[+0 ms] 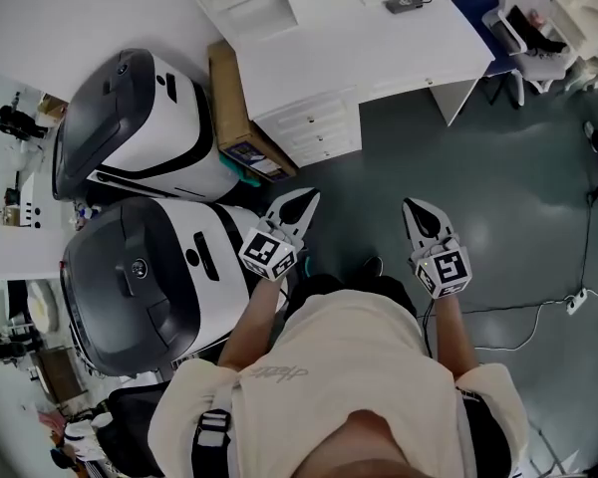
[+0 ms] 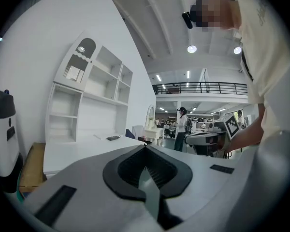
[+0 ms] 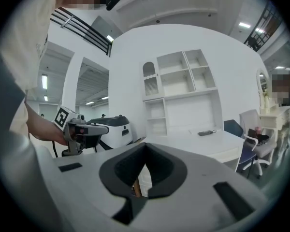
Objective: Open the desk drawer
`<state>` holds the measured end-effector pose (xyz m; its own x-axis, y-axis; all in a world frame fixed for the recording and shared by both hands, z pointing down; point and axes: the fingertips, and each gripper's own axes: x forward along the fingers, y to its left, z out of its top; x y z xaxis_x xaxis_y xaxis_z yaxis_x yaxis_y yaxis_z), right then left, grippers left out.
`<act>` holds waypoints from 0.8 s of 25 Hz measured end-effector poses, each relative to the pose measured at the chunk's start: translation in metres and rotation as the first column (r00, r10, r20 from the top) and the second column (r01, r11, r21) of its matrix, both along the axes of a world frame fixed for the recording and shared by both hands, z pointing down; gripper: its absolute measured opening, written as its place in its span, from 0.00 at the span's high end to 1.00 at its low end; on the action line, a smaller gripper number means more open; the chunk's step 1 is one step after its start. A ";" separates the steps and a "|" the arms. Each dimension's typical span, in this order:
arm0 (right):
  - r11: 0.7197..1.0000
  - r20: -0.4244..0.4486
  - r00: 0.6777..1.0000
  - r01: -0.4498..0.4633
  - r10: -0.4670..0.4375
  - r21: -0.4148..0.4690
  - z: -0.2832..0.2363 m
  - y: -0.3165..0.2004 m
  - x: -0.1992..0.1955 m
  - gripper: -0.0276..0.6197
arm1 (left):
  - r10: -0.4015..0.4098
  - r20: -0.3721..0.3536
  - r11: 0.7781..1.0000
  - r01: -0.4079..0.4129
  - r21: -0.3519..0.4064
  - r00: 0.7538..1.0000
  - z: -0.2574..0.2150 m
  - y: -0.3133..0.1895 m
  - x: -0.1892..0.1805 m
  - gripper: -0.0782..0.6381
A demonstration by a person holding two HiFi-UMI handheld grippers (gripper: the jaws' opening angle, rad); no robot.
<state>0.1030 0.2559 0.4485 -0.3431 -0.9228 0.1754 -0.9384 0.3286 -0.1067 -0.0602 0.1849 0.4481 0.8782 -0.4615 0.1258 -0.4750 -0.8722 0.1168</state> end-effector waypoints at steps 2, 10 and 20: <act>1.000 0.007 1.000 0.015 -0.015 -0.008 0.004 -0.008 0.002 0.96 | 0.001 -0.016 1.000 -0.001 -0.008 1.000 -0.002 -0.002 0.002 0.89; 0.998 0.033 0.998 0.050 -0.048 -0.049 0.028 -0.036 -0.002 0.96 | -0.031 -0.012 0.997 0.030 -0.073 0.999 0.030 -0.028 -0.003 0.89; 0.995 -0.032 0.999 -0.006 0.003 -0.098 0.033 -0.092 0.033 0.96 | -0.042 -0.008 0.998 0.041 -0.050 0.999 0.047 -0.120 0.026 0.89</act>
<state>0.1364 0.1642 0.4816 -0.3320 -0.9021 0.2756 -0.9432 0.3140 -0.1085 -0.0339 0.0645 0.4948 0.8595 -0.4910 0.1419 -0.5095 -0.8446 0.1642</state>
